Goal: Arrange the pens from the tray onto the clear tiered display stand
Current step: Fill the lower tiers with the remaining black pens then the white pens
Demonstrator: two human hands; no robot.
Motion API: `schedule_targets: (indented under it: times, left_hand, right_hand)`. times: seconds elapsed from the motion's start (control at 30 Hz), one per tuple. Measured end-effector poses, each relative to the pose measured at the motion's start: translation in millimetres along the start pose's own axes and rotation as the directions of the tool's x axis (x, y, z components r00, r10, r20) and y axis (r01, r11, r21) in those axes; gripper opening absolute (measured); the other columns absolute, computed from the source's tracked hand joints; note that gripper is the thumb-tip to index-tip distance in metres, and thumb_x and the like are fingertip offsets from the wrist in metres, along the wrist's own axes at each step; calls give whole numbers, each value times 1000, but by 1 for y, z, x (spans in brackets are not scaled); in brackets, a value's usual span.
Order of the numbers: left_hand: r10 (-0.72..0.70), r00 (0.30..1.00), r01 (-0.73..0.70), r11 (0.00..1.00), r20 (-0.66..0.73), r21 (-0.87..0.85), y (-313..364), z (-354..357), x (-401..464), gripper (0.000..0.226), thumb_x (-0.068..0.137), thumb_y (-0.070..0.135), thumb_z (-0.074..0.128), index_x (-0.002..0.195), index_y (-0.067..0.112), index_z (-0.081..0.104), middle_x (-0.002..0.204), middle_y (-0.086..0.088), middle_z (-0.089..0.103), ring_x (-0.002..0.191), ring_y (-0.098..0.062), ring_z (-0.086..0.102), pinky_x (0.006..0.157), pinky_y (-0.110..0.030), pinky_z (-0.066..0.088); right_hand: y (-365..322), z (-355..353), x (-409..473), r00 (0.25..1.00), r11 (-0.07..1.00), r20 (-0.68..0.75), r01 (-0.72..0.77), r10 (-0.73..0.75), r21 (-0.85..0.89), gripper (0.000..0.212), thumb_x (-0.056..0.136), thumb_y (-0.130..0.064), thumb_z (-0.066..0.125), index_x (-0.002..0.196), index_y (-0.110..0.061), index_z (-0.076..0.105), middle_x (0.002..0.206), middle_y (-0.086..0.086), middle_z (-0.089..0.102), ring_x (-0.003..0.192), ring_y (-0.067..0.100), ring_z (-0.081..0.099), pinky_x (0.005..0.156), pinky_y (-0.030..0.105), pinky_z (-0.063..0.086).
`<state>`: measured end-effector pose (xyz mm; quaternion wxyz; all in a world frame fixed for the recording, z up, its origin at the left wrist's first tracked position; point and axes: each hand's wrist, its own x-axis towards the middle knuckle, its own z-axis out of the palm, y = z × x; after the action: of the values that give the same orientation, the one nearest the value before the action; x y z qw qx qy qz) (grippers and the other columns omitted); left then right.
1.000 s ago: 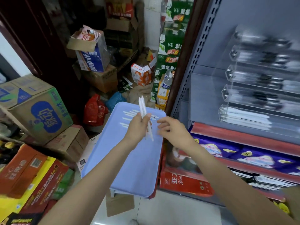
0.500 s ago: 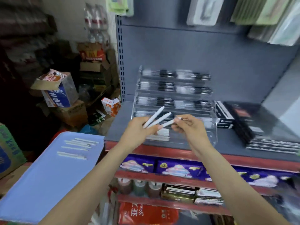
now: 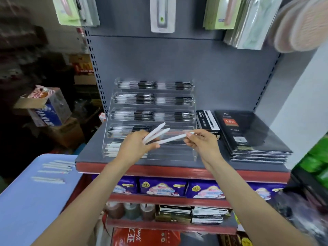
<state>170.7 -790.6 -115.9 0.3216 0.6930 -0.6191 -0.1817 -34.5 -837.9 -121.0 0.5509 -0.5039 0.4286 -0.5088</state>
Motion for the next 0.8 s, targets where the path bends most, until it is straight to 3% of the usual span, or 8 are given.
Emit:
schedule_targets:
  times: [0.07,0.13,0.27,0.33,0.43,0.6,0.7,0.8]
  left_hand:
    - [-26,1000,26,1000,11,-5,2,2,2,33,75,39,73,93,11,70,73,-9,64,60,-23,52,56,-30,35]
    - [-34,999,34,999,22,11,5,2,4,25,77,36,73,86,13,69,62,-3,59,53,-16,47,52,-28,32]
    - [-6,1000,5,997,3,79,-2,-1,9,8,77,32,73,82,27,68,70,7,68,69,-15,62,64,-32,48]
    - [-5,1000,3,990,13,142,-6,-4,11,7,78,30,73,83,29,69,71,7,67,67,-15,60,61,-30,47]
    - [-3,998,-16,951,60,309,-3,-1,14,10,80,34,71,84,26,68,68,2,58,62,-18,52,55,-28,36]
    - [73,991,-121,854,114,505,13,23,26,25,85,39,63,104,23,64,98,-6,66,95,-28,60,71,-33,43]
    - [128,980,-193,772,149,605,16,32,30,24,88,36,58,108,22,62,105,-7,65,99,-29,61,75,-34,44]
    - [177,969,-246,691,172,679,16,36,29,25,91,33,55,110,18,60,112,-6,58,98,-31,61,75,-36,45]
  right_hand:
    - [0,-1,4,1000,1000,3,-13,12,8,15,88,-1,59,100,8,61,73,10,65,57,5,64,61,14,54]
    - [0,-3,6,1000,1000,11,-24,24,4,16,87,-3,60,100,7,62,75,11,66,60,6,65,61,13,53]
    - [4,-10,10,996,973,-72,33,-51,-229,10,86,-10,65,95,-10,61,84,1,64,79,13,62,68,17,52]
    - [7,-17,13,986,909,-132,35,-98,-415,23,86,-14,66,108,-13,58,94,-2,60,91,15,59,82,26,51]
    - [13,-24,17,991,861,-131,-40,-31,-508,46,86,-15,66,129,-11,49,110,3,55,99,17,55,93,34,47]
    - [20,-26,20,996,834,-49,-87,72,-545,44,86,4,58,127,-9,53,116,9,64,93,15,59,87,26,45]
    - [20,-29,21,997,829,-40,-79,68,-554,43,85,5,59,125,-12,56,112,5,65,92,17,61,93,33,49]
    - [21,-30,20,998,820,-25,-65,61,-569,44,86,3,60,126,-14,56,113,4,65,93,17,61,91,31,49]
